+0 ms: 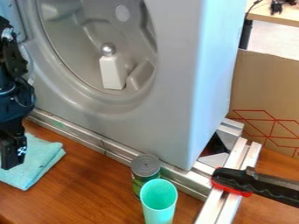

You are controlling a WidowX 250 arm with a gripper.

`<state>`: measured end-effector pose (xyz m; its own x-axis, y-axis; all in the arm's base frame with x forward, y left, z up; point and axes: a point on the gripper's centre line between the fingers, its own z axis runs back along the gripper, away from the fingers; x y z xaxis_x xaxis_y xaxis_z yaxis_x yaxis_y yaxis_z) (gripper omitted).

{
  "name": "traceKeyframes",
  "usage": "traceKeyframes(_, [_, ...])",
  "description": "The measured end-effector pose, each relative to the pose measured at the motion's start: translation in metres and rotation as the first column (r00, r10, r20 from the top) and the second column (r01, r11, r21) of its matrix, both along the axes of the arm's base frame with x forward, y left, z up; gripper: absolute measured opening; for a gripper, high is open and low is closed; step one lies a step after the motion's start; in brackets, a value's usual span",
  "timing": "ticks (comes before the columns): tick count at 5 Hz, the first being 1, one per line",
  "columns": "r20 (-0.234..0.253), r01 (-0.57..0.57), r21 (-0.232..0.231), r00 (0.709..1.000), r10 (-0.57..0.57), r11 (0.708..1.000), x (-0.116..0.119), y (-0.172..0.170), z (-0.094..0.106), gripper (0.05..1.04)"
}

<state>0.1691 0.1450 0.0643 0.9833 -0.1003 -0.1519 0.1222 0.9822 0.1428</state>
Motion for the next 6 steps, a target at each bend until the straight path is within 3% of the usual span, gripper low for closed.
traceKeyframes(1, [-0.011, 0.0, -0.007, 1.0, 0.0, 1.0, -0.001, -0.001, -0.003, 1.008])
traceKeyframes(3, [-0.008, -0.027, -0.045, 1.0, 0.026, 0.999, 0.017, 0.019, -0.034, 1.008])
traceKeyframes(5, [0.04, -0.103, 0.043, 0.994, 0.101, 0.994, 0.026, 0.035, -0.054, 1.008])
traceKeyframes(6, [0.052, -0.108, 0.044, 0.993, 0.106, 0.993, 0.029, 0.036, -0.059, 1.008])
